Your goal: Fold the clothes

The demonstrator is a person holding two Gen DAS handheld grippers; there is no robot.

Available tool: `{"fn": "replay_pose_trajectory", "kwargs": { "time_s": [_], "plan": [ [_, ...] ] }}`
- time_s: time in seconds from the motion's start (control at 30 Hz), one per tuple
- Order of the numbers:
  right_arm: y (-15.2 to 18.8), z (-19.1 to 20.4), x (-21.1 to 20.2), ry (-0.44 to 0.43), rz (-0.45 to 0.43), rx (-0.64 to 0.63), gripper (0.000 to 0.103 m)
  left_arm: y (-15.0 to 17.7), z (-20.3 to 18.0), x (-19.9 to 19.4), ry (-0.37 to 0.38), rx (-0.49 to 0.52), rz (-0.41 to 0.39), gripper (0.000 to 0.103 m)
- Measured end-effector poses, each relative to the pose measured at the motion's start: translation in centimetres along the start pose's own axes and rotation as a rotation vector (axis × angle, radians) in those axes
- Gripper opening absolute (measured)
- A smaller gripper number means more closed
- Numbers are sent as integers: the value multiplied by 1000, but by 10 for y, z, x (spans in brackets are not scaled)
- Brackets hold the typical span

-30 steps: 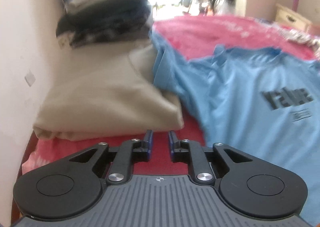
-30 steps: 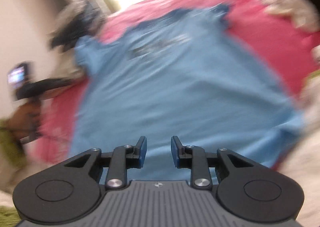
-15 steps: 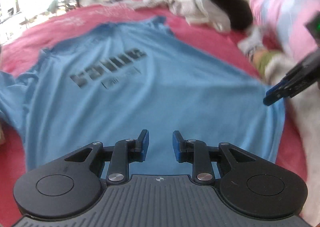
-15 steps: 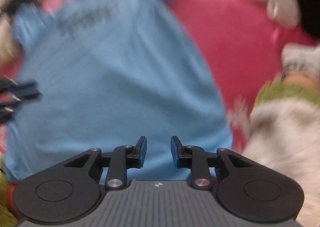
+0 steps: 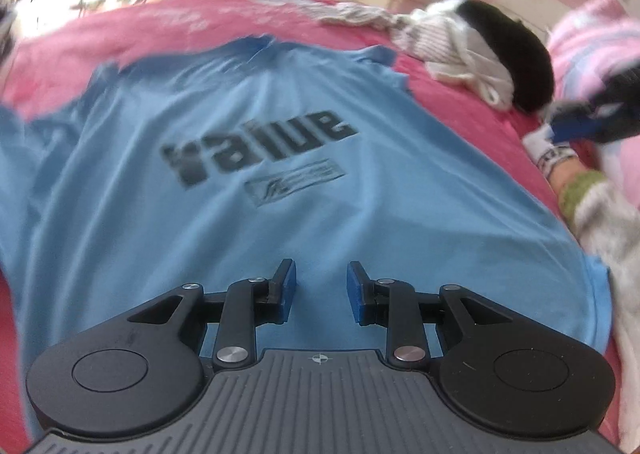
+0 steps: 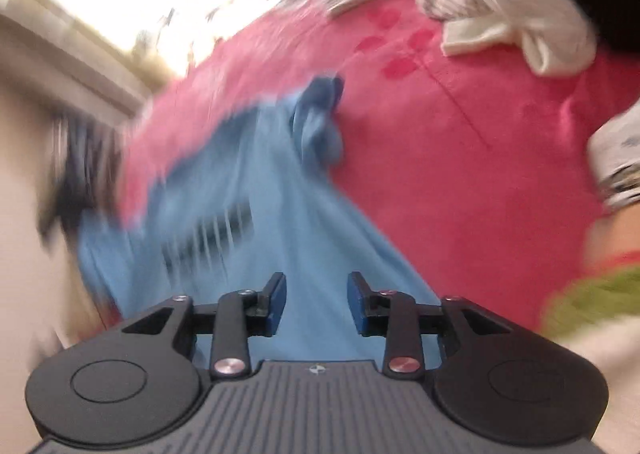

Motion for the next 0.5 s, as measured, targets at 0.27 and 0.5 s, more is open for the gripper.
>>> {"fn": "replay_pose_trajectory", "kwargs": {
  "time_s": [0.27,0.5],
  "plan": [
    [-67,-46,119,-125,8,535,52,0,9,2,82,-6,-60,27],
    [-83,-27,159,-95,-38,459,13,0,15,4,120,-38,-68,27]
  ]
}}
Point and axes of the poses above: each gripper's, at about its wrist camera, not at the fingertips, and x roughly the way its jaws point, z to its left, y to its underside, the point moved 7 cm from there along x, roughly the way its jaws point
